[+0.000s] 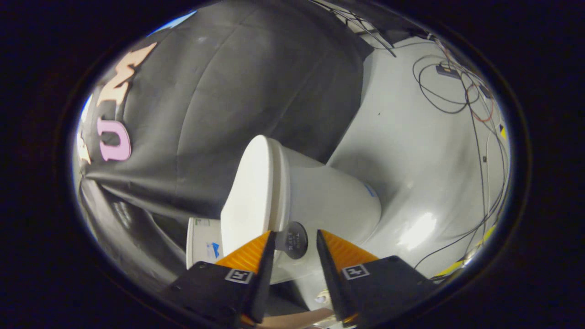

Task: Open the toilet lid.

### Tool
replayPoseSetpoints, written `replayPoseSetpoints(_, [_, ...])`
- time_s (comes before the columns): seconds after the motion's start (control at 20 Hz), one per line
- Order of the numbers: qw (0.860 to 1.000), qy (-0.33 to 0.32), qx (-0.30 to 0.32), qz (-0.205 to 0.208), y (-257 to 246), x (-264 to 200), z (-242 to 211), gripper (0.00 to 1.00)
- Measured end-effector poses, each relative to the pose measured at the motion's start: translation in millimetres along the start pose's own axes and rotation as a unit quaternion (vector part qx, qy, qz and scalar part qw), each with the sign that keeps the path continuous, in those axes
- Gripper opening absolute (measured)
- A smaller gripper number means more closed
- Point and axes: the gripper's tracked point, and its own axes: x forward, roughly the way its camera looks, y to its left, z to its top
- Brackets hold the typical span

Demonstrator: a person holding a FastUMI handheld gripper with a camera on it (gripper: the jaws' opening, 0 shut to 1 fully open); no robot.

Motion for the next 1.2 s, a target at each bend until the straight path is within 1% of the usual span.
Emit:
replayPoseSetpoints(0.05, [1.0,-0.001,0.001,-0.004,-4.6,2.3,0.3,0.46])
replayPoseSetpoints(0.1, [1.0,-0.004,0.005,0.0,-3.0,3.5,0.5,0.35])
replayPoseSetpoints(0.2, [0.998,-0.002,0.053,0.026,10.0,-3.2,1.6,0.13])
replayPoseSetpoints(0.25, [0.998,0.004,0.059,0.023,11.6,-1.8,-0.7,0.01])
replayPoseSetpoints(0.35, [0.999,-0.008,0.033,0.006,10.9,-1.0,-1.4,0.0])
replayPoseSetpoints(0.55, [0.999,-0.009,-0.007,-0.045,17.6,-11.1,1.2,0.0])
replayPoseSetpoints(0.65, [0.998,-0.009,-0.029,-0.056,24.7,-16.6,3.0,0.0])
replayPoseSetpoints(0.8, [0.995,-0.018,-0.073,-0.058,37.3,-21.4,5.2,0.0])
replayPoseSetpoints(0.95, [0.988,-0.028,-0.137,-0.067,67.9,-32.8,0.7,0.0])
replayPoseSetpoints(1.05, [0.982,-0.04,-0.172,-0.06,86.1,-40.5,-1.1,0.0])
replayPoseSetpoints(1.2, [0.971,-0.069,-0.224,-0.036,116.7,-49.6,-6.5,0.0])
